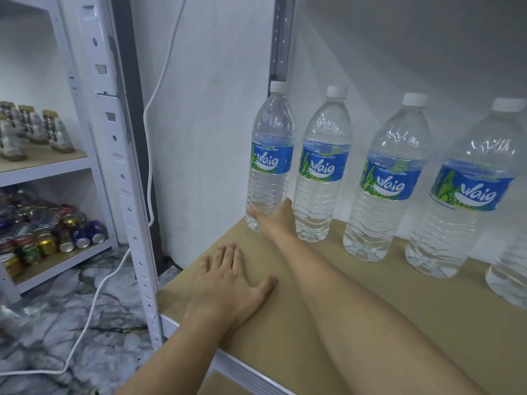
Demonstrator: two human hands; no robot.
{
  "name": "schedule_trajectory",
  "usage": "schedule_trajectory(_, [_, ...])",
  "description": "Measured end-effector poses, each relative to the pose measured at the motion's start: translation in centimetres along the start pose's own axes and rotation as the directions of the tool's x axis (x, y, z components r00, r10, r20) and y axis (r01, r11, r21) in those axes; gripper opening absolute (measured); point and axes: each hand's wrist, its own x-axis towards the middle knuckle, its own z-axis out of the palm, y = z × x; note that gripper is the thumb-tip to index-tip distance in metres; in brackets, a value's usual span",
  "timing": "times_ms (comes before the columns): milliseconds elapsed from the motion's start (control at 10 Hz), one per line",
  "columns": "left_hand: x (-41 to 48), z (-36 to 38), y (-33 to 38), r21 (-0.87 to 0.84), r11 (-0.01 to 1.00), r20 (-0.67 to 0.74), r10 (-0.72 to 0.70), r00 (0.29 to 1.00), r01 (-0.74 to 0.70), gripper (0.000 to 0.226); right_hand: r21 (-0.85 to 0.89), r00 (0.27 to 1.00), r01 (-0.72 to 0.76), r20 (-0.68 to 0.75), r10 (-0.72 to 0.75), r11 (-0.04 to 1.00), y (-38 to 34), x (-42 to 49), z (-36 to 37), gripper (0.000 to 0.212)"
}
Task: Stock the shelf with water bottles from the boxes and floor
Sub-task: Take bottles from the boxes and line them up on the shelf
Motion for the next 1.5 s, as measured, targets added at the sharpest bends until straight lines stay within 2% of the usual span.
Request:
schedule_trajectory(200, [0.1, 0.2, -0.2, -0.002, 1.000, -0.008, 0.012, 1.000, -0.012, 0.100, 0.038, 1.000, -0.003, 0.012, 0.003, 0.999, -0.1, 0.9, 0.5, 0.089])
schedule_trajectory(300, [0.2, 0.3, -0.2, -0.005, 1.000, -0.010, 0.011, 1.000, -0.011, 0.101, -0.039, 0.998, 0.000, 0.057, 0.003, 0.999, 0.6, 0.5, 0.6, 0.099])
schedule_trajectory(400, [0.2, 0.4, -0.2, -0.009, 1.000, -0.014, 0.008, 1.000, -0.008, 0.101, -0.130, 0.996, 0.022, 0.093, -0.010, 0.991, 1.6, 0.3, 0.5, 0.099])
schedule_trajectory(500, [0.3, 0.4, -0.2, -0.018, 1.000, -0.011, 0.011, 1.000, -0.011, 0.101, -0.151, 0.995, 0.023, 0.103, -0.007, 0.988, 1.7, 0.5, 0.6, 0.100])
schedule_trajectory(1000, [0.1, 0.2, -0.2, 0.000, 1.000, 0.001, 0.013, 1.000, -0.013, 0.100, -0.157, 0.993, 0.015, 0.122, 0.004, 0.987, 1.5, 1.0, 0.6, 0.098])
schedule_trajectory(1300, [0.2, 0.3, -0.2, -0.009, 1.000, 0.001, 0.008, 1.000, -0.008, 0.101, -0.183, 0.987, -0.018, 0.156, 0.047, 0.983, 1.2, 0.1, 0.3, 0.105])
schedule_trajectory(1500, [0.3, 0.3, -0.1, -0.017, 1.000, 0.015, 0.010, 1.000, -0.009, 0.101, -0.337, 0.970, 0.055, 0.242, 0.030, 0.940, 1.4, -3.0, -2.2, 0.077])
